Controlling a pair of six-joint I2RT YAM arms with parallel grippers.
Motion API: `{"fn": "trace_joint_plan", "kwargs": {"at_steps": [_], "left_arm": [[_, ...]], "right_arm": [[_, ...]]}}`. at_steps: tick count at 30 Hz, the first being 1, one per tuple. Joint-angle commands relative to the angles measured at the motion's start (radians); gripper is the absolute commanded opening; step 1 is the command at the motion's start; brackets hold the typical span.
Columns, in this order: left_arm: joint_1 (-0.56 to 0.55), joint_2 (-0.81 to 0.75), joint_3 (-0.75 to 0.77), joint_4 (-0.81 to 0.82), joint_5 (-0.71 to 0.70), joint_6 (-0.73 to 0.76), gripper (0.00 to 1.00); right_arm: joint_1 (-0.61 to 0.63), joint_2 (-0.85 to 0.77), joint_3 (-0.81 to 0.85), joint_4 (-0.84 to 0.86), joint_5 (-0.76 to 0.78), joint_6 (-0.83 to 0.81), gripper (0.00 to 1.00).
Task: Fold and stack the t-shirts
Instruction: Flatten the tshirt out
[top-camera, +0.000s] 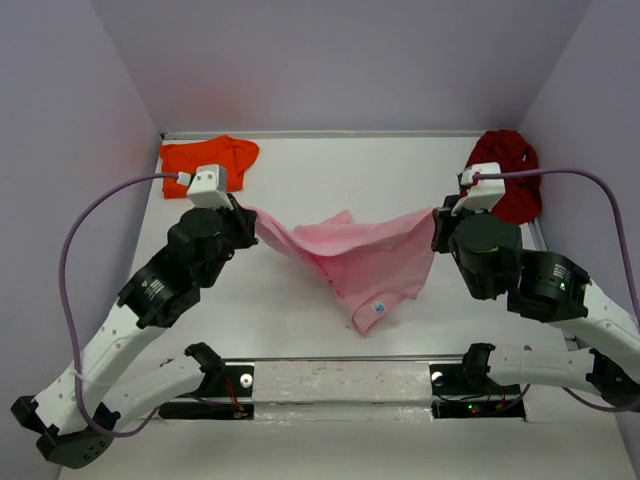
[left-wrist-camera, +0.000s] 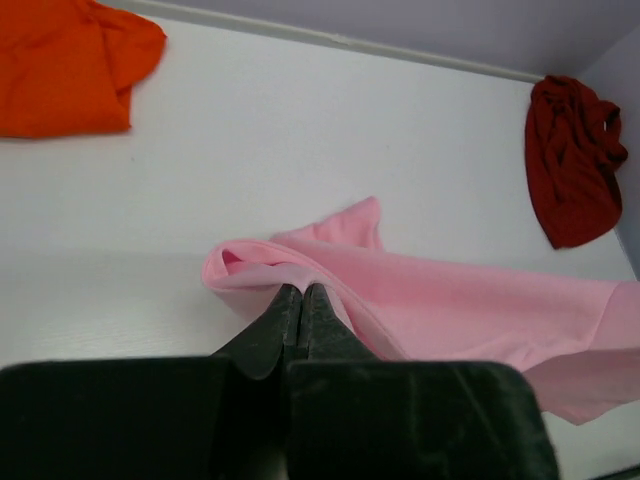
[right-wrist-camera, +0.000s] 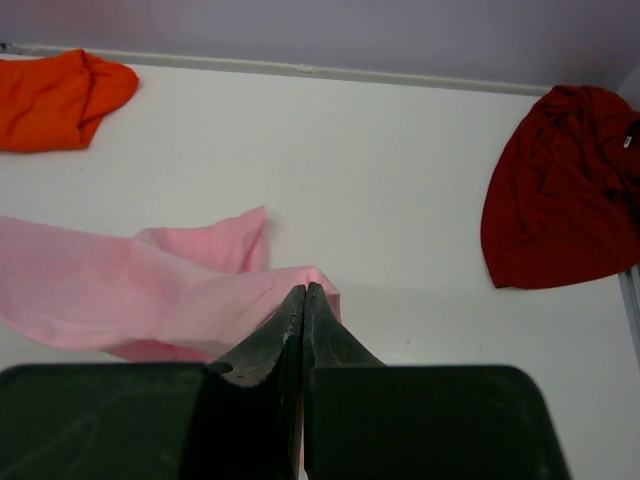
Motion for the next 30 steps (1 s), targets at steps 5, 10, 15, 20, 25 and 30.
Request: {"fn": "trace_joint_plan", "kwargs": {"at_steps": [5,10,15,20,25,30], "left_arm": [[-0.003,-0.168,0.111,-0.091,-0.208,0.268,0.00],[-0.003,-0.196,0.201,-0.063,-0.202,0.358,0.00],[-0.003,-0.100,0.340,-0.055,-0.164,0.399,0.00],[-0.003,-0.040,0.424,-0.045,-0.127,0.386,0.00],[-0.003,-0.092,0.232,0.012,-0.104,0.327,0.00],[-0.003,-0.132,0.079,0.043,-0.072,0.265,0.00]], "right_arm": [[-0.005,-0.133,0.036,0.020,0.035,-0.020,0.00],[-0.005,-0.096,0.156,0.095,0.011,-0.174,0.00],[-0.005,-0.032,0.335,0.150,-0.055,-0.265,0.00],[-0.005,-0.018,0.233,0.137,-0.086,-0.195,0.00],[-0.005,-0.021,-0.043,0.105,-0.191,0.044,0.00],[-0.005,0.039,-0.202,0.129,-0.258,0.193,0.00]]}}
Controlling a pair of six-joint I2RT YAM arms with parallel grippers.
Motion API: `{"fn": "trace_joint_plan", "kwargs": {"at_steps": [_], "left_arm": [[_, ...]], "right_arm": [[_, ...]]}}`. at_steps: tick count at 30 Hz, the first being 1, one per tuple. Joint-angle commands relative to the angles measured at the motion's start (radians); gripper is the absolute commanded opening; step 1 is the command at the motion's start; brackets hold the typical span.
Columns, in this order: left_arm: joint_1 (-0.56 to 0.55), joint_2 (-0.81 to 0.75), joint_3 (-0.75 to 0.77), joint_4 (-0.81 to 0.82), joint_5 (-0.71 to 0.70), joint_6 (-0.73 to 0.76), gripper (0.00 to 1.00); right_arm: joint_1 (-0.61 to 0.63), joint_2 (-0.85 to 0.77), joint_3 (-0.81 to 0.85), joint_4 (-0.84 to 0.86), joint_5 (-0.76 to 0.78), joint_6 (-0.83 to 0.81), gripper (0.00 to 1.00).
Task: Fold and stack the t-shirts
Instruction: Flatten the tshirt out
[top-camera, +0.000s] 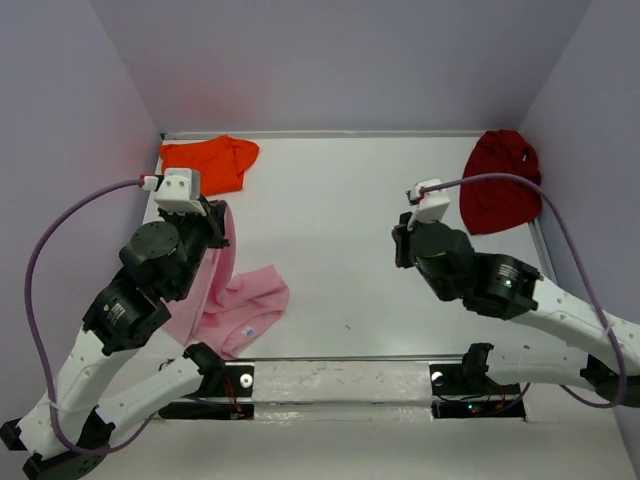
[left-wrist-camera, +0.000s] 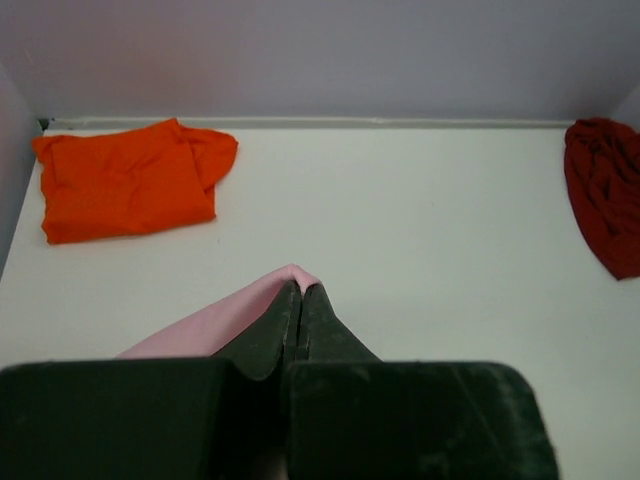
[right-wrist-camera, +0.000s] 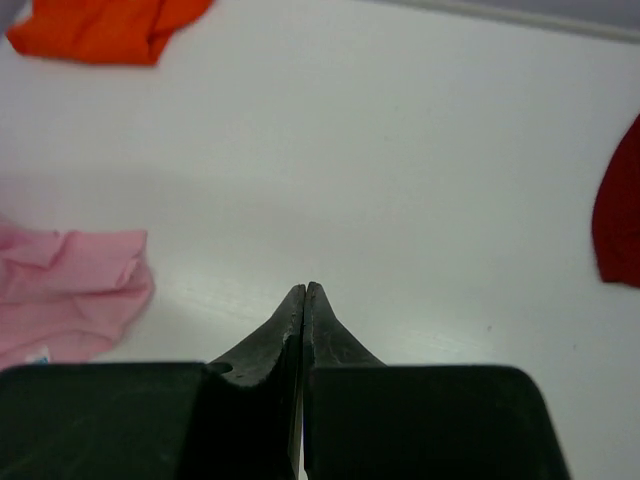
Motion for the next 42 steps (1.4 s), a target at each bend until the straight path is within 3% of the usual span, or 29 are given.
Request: {"fn": "trace_joint_plan", "kwargs": {"at_steps": [1,11,17,19,20,22,23,26,30,36,42], "left_arm": [[-0.003,-0.016,-0.101,0.069,0.048,-0.055,0.00],[-0.003,0.075,-0.175,0.171,0.148,-0.114,0.00],[-0.003,-0.017,-0.251,0.147,0.081,-0.098,0.00],[-0.003,-0.075,-0.277,0.130,0.036,-0.094,0.00],[-0.003,-0.094,-0.300,0.107,-0.014,-0.091,0.00],[-0.003,-0.153,-0.325,0.087,-0.061,-0.094,0.00],[-0.003,-0.198,-0.348,0.066,-0.109,-0.116,0.00],[-0.003,-0.264,-0.397,0.058,-0.171,-0.138,0.00],[-0.003,-0.313,-0.393,0.063,-0.228,-0.163,0.00],[-0.001,-0.238,-0.380,0.037,-0.157,-0.160,0.00],[-0.001,-0.272,-0.347,0.029,-0.128,-0.158,0.00]], "right_arm": [[-0.002,0.039,-0.088,0.014,-0.062,0.178,0.00],[-0.002,0.074,-0.209,0.113,-0.114,0.194,0.00],[-0.002,0.229,-0.254,0.218,-0.209,0.219,0.00],[-0.002,0.284,-0.238,0.267,-0.230,0.219,0.10],[-0.002,0.343,-0.232,0.287,-0.261,0.216,0.23],[-0.002,0.410,-0.211,0.334,-0.285,0.216,0.34],[-0.002,0.481,-0.182,0.356,-0.317,0.216,0.44],[-0.002,0.581,-0.134,0.393,-0.356,0.219,0.55],[-0.002,0.744,-0.038,0.442,-0.402,0.214,0.60],[-0.002,0.924,0.118,0.465,-0.479,0.208,0.63],[-0.002,1.074,0.280,0.465,-0.522,0.185,0.68]]}}
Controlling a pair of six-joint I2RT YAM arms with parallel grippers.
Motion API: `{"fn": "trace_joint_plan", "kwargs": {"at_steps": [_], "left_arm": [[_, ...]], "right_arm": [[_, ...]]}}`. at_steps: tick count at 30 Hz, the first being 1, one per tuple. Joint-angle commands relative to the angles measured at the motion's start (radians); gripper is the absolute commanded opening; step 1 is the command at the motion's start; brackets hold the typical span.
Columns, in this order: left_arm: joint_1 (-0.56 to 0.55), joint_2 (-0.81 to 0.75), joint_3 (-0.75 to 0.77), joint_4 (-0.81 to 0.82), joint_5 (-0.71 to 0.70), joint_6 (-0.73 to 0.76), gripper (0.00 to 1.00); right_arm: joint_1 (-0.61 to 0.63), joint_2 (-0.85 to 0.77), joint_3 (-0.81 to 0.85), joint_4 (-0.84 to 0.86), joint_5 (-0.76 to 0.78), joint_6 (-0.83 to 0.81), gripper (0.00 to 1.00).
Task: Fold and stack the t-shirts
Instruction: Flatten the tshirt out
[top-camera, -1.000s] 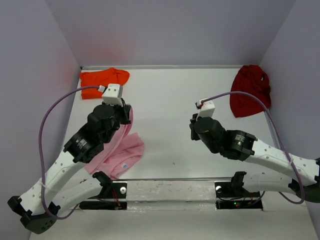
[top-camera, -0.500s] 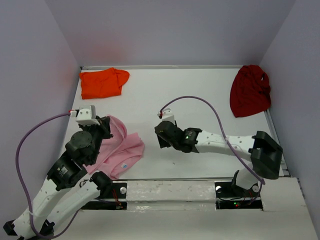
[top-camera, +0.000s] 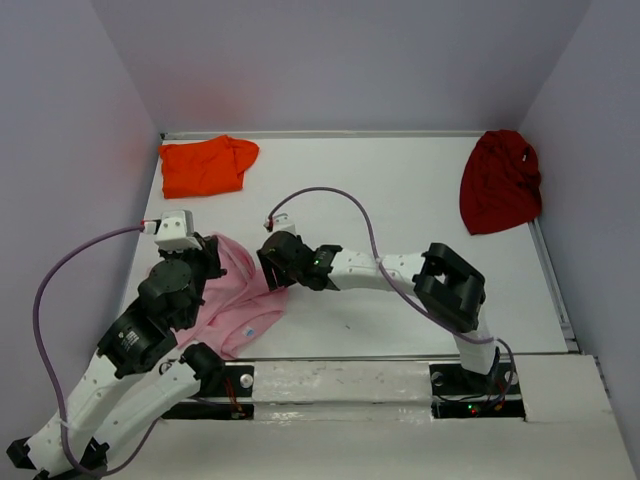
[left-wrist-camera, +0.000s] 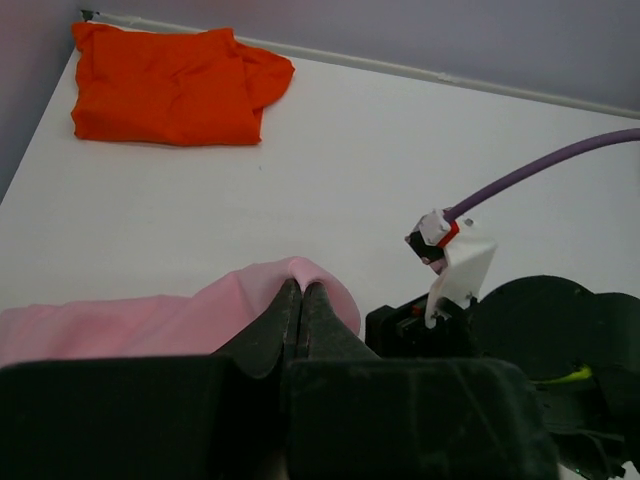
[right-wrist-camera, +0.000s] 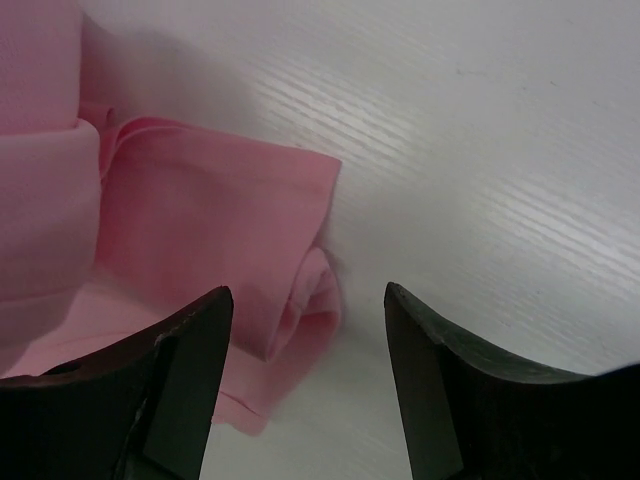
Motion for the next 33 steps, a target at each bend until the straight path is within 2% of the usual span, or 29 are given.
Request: {"fn": "trace_joint_plan", "kwargs": {"at_steps": [1,9,19,23,24,25,26,27,28,29,33], "left_arm": [[-0.001,-0.029,0.058,0.004,0.012,-0.008,0.00],[-0.001,-0.038,0.110,-0.048,0.046,0.001,0.00],[-0.001,-0.031,0.144,-0.067,0.103,0.009,0.00],[-0.001,-0.031,0.164,-0.071,0.107,0.012,0.00],[-0.001,-0.031,0.171,-0.074,0.104,0.013,0.00],[-0.001,-0.029,0.174,-0.076,0.101,0.016,0.00],[-0.003,-0.029,0.181,-0.080,0.095,0.018,0.00],[-0.001,-0.029,0.185,-0.082,0.092,0.019,0.00],[-0.001,-0.029,0.188,-0.083,0.089,0.022,0.00],[-0.001,-0.028,0.191,-0.090,0.078,0.029,0.00],[-0.003,-0.028,0.204,-0.096,0.067,0.039,0.00]], "right_arm": [[0.000,0.060,0.118,0.054,-0.050,-0.017,0.69],[-0.018,0.167,0.211,0.058,-0.074,-0.009,0.69],[-0.036,0.243,0.222,0.060,-0.125,0.039,0.67],[-0.036,0.253,0.210,0.060,-0.143,0.072,0.54],[-0.036,0.257,0.204,0.060,-0.153,0.072,0.42],[-0.036,0.257,0.202,0.060,-0.154,0.074,0.34],[-0.036,0.253,0.198,0.063,-0.159,0.080,0.17],[-0.046,0.252,0.195,0.064,-0.159,0.080,0.17],[-0.046,0.247,0.190,0.063,-0.163,0.082,0.04],[-0.046,0.244,0.185,0.064,-0.162,0.085,0.00],[-0.046,0.223,0.164,0.063,-0.153,0.080,0.00]]}}
